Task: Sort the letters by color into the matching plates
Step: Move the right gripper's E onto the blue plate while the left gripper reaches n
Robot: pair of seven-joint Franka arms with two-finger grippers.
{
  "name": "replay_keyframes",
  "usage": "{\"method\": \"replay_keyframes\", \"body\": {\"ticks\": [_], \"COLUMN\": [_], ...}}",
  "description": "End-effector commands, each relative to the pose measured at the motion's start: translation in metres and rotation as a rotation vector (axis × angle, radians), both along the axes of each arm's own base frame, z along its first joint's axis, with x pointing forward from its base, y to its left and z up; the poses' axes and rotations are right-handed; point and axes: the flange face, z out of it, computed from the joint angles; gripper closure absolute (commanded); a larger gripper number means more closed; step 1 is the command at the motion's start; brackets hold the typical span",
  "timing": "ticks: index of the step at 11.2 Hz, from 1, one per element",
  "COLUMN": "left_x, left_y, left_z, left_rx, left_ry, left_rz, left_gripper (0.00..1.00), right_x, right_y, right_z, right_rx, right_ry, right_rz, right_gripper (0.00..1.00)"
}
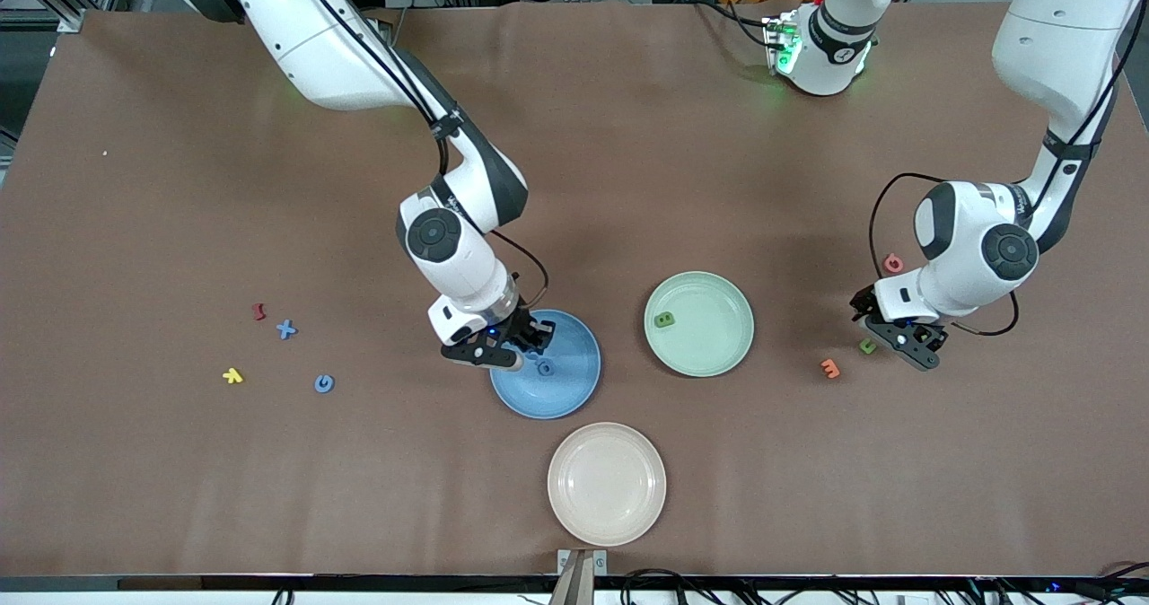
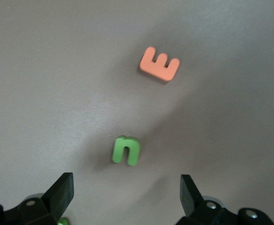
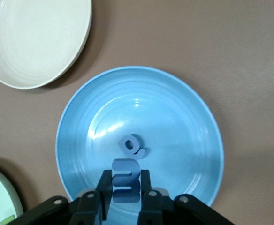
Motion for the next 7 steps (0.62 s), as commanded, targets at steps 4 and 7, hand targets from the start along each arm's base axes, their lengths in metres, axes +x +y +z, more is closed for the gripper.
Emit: {"method": "replay_keyframes", "body": {"ticks": [4, 7], "left_x": [0.017, 0.017], "left_y": [-0.009, -0.013], "left_z": [-0.009, -0.012], "left_rx": [0.003, 0.003], "left_ry": [-0.031, -0.029], "left_rz": [-0.057, -0.067], "left_gripper": [0.17, 0.31], "right_x": [0.016, 0.029], "right_y": [-0.011, -0.071], "right_z": [-0.001, 0.008], "right_rx": [-0.039, -0.125], "right_ry": [-0.046, 0.009], "right_rz": [0.153, 0.361], "right_gripper": [0.0, 0.0]}}
